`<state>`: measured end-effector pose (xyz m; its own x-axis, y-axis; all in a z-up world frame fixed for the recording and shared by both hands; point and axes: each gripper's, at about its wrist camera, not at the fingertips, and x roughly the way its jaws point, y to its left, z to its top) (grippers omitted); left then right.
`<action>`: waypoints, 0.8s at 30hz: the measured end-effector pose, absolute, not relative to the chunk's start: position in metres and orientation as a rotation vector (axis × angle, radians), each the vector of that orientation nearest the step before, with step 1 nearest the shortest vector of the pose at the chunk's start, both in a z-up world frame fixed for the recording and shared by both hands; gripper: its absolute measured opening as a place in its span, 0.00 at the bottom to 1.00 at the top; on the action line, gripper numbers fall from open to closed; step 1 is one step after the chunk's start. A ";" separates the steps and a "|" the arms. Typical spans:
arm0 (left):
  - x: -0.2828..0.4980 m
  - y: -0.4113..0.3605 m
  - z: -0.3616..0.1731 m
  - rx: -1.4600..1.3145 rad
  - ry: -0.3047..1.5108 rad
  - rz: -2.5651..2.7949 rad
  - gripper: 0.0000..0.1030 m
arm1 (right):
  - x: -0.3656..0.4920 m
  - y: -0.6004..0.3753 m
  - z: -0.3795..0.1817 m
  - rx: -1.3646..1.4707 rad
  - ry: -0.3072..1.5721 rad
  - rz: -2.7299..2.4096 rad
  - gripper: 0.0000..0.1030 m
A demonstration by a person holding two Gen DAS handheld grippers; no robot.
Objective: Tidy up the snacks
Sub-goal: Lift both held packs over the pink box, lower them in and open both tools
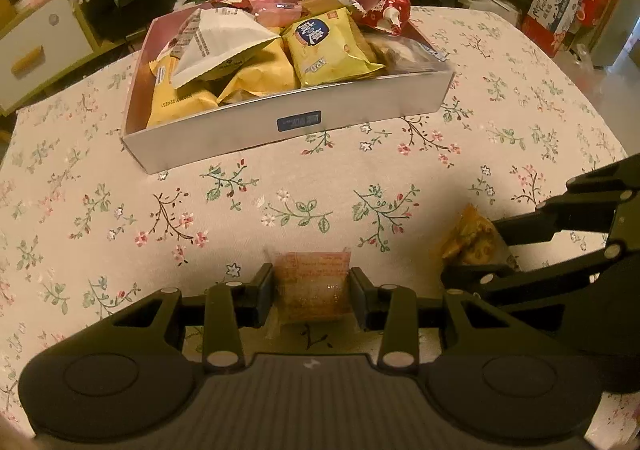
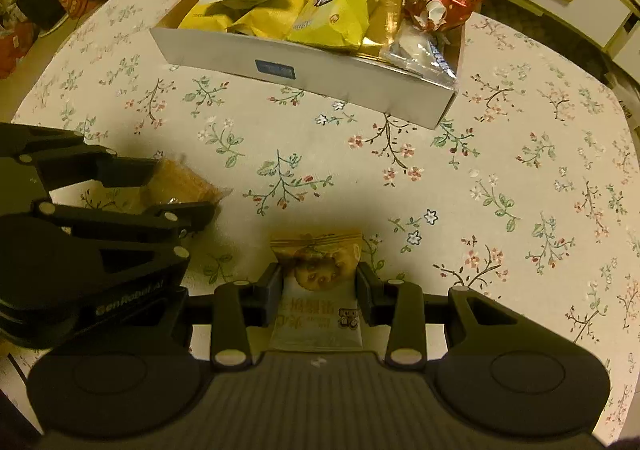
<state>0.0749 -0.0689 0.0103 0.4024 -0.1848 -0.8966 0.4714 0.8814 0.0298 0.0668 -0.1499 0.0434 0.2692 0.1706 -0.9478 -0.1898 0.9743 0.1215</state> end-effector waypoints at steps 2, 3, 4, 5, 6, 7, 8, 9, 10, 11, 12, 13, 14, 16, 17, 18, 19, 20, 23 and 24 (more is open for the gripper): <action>0.075 -0.069 0.010 0.305 1.078 -0.421 0.43 | 0.066 -0.151 0.046 -0.013 1.269 0.242 0.34; 0.074 -0.069 0.010 0.305 1.078 -0.419 0.43 | 0.066 -0.151 0.046 -0.011 1.267 0.244 0.34; 0.075 -0.069 0.011 0.302 1.080 -0.419 0.43 | 0.066 -0.151 0.047 -0.010 1.266 0.246 0.34; 0.075 -0.069 0.011 0.301 1.081 -0.419 0.43 | 0.066 -0.151 0.047 -0.009 1.265 0.247 0.34; 0.075 -0.068 0.011 0.301 1.081 -0.419 0.43 | 0.066 -0.151 0.047 -0.007 1.265 0.249 0.34; 0.075 -0.068 0.011 0.302 1.080 -0.419 0.43 | 0.066 -0.151 0.047 -0.005 1.263 0.250 0.34; 0.075 -0.068 0.011 0.302 1.079 -0.418 0.43 | 0.066 -0.152 0.047 -0.004 1.261 0.250 0.34; 0.075 -0.068 0.012 0.303 1.078 -0.418 0.43 | 0.066 -0.152 0.048 -0.002 1.258 0.249 0.34; 0.075 -0.068 0.012 0.305 1.075 -0.417 0.43 | 0.067 -0.153 0.049 -0.001 1.254 0.248 0.34; 0.075 -0.068 0.012 0.309 1.071 -0.415 0.43 | 0.067 -0.154 0.049 0.001 1.251 0.245 0.34; 0.074 -0.068 0.013 0.314 1.067 -0.412 0.43 | 0.067 -0.155 0.049 0.004 1.249 0.244 0.34; 0.074 -0.069 0.013 0.318 1.064 -0.409 0.43 | 0.067 -0.156 0.049 0.007 1.247 0.244 0.34; 0.074 -0.069 0.014 0.322 1.062 -0.405 0.43 | 0.067 -0.156 0.049 0.010 1.245 0.245 0.34; 0.073 -0.069 0.014 0.326 1.057 -0.401 0.43 | 0.067 -0.157 0.049 0.016 1.244 0.246 0.34; 0.073 -0.069 0.015 0.330 1.054 -0.401 0.43 | 0.067 -0.157 0.049 0.017 1.242 0.248 0.34; 0.073 -0.070 0.015 0.335 1.048 -0.399 0.43 | 0.068 -0.158 0.050 0.019 1.240 0.249 0.34; 0.073 -0.070 0.015 0.339 1.042 -0.398 0.43 | 0.068 -0.158 0.051 0.022 1.236 0.250 0.34; 0.074 -0.070 0.016 0.342 1.038 -0.397 0.43 | 0.069 -0.159 0.051 0.025 1.231 0.251 0.34; 0.075 -0.071 0.017 0.346 1.028 -0.394 0.43 | 0.072 -0.162 0.053 0.036 1.218 0.250 0.34; 0.076 -0.070 0.018 0.343 1.028 -0.397 0.43 | 0.073 -0.163 0.053 0.041 1.216 0.253 0.34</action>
